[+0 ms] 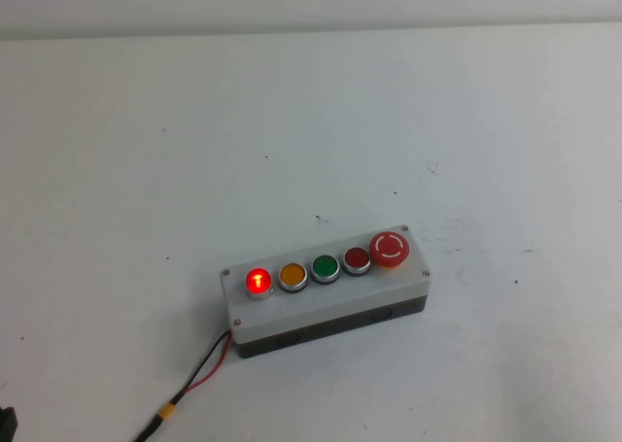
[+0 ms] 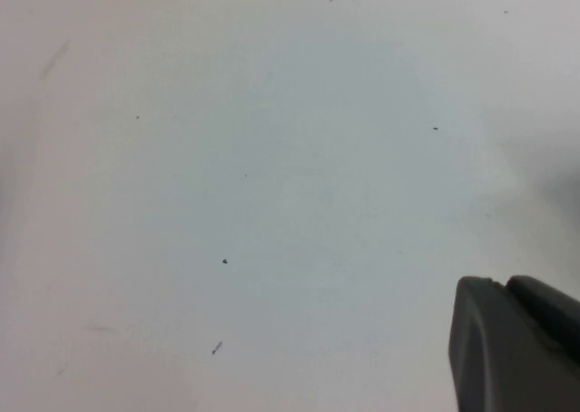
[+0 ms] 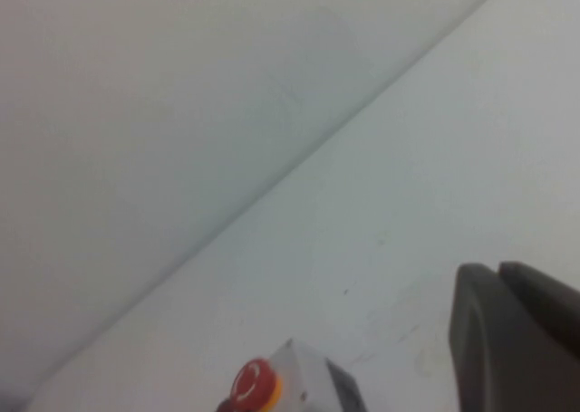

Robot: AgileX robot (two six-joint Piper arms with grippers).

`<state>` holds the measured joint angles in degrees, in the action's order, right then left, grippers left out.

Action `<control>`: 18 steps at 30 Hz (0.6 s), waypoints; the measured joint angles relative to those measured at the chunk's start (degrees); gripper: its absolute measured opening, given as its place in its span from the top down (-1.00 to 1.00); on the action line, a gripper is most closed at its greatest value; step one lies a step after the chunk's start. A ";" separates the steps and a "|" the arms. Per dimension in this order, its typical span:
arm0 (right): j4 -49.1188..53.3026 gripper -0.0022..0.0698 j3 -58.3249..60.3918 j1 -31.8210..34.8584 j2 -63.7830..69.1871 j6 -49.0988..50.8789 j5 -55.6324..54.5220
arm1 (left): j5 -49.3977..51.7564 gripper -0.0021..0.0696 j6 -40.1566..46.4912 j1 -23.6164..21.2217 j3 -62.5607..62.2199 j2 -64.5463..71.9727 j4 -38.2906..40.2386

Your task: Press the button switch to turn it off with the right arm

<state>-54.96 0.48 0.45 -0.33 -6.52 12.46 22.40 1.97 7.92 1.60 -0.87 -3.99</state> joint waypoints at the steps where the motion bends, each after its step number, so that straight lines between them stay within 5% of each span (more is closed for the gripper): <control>1: 0.00 0.98 -1.42 0.00 0.79 0.00 2.49 | 0.00 0.95 0.00 0.00 0.00 0.00 0.00; 12: 20.68 0.98 -32.54 -0.32 36.44 0.09 38.90 | 0.00 0.95 0.00 0.00 0.00 0.00 0.00; 18: 30.97 0.98 -47.85 -1.87 53.02 0.22 47.76 | 0.00 0.95 0.00 0.00 0.00 0.00 0.00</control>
<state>-23.99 -47.37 -1.43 52.69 -6.30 60.22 22.40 1.97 7.92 1.60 -0.87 -3.99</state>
